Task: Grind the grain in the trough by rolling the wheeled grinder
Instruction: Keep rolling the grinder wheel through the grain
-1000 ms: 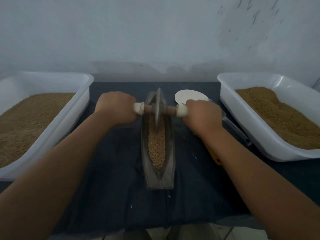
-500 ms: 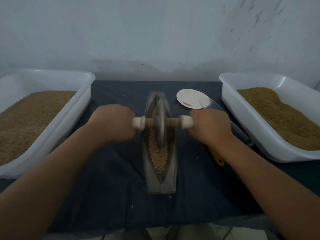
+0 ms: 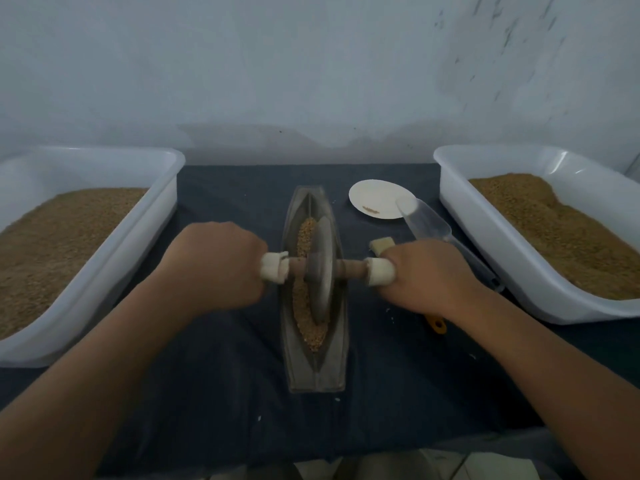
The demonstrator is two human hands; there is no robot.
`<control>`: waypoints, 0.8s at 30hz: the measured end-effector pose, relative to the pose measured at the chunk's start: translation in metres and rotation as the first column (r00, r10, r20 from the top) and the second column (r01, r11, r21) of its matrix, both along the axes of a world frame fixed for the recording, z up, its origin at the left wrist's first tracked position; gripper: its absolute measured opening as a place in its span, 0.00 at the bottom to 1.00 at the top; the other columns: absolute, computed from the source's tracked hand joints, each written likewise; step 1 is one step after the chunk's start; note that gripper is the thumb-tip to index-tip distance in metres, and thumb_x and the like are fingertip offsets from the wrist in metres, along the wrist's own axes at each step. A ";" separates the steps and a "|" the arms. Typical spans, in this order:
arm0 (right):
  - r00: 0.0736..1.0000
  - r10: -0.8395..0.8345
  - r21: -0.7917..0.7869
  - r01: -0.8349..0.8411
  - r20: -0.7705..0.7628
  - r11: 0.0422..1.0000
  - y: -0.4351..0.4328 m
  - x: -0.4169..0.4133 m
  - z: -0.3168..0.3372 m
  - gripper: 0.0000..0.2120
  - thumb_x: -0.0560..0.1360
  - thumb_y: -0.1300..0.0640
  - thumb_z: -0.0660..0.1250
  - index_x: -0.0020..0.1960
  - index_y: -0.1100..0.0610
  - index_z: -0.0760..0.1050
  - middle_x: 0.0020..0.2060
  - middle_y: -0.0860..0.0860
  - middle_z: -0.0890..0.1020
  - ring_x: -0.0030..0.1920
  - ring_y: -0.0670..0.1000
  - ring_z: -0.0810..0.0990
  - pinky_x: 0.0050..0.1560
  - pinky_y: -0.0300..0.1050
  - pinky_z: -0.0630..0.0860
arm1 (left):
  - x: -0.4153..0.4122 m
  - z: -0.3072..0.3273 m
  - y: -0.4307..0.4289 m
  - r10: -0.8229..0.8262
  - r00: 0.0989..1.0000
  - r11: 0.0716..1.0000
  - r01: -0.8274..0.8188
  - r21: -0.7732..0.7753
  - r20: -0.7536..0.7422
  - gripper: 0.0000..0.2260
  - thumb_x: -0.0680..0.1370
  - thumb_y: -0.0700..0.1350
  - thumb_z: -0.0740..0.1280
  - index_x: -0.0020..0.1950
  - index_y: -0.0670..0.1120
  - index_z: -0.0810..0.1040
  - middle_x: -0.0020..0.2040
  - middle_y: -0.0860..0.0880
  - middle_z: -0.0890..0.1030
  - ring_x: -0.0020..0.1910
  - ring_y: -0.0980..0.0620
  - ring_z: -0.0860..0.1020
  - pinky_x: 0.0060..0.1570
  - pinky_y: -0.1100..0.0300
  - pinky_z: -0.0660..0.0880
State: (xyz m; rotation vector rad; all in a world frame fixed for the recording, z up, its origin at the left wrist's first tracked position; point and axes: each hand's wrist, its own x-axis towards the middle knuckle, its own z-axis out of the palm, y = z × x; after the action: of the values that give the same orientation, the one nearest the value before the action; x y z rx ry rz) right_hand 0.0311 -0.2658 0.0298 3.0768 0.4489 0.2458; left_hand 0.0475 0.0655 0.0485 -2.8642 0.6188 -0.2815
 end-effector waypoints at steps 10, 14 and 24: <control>0.952 -0.129 -0.015 0.138 0.276 0.990 0.031 0.060 0.021 0.09 0.69 0.53 0.70 0.36 0.54 0.72 0.29 0.49 0.72 0.32 0.54 0.74 0.30 0.42 0.61 | 0.057 0.002 -0.015 0.188 0.982 0.968 -0.188 -0.168 -0.014 0.16 0.76 0.62 0.63 0.36 0.53 0.76 0.35 0.54 0.78 0.35 0.49 0.77 0.38 0.55 0.72; 0.988 -0.006 -0.069 0.016 0.156 0.997 0.012 0.015 0.009 0.14 0.71 0.40 0.66 0.35 0.47 0.70 0.27 0.45 0.73 0.30 0.48 0.74 0.30 0.44 0.73 | 0.003 -0.009 -0.001 0.126 0.992 0.987 -0.124 -0.100 0.013 0.14 0.74 0.63 0.63 0.35 0.55 0.72 0.31 0.56 0.74 0.30 0.54 0.74 0.31 0.59 0.67; 0.959 -0.174 0.000 0.178 0.223 0.984 0.031 0.054 0.015 0.08 0.74 0.49 0.67 0.39 0.51 0.74 0.30 0.47 0.72 0.30 0.51 0.69 0.30 0.42 0.58 | 0.060 0.002 -0.011 0.171 0.985 0.976 -0.173 -0.135 -0.023 0.12 0.71 0.62 0.63 0.38 0.54 0.77 0.37 0.55 0.78 0.38 0.48 0.78 0.37 0.56 0.69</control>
State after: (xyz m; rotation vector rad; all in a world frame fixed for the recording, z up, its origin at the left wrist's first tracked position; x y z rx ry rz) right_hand 0.0851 -0.2344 0.0448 2.9953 0.1656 0.5670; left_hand 0.1071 0.0546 0.0508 -3.0280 0.3622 -0.2909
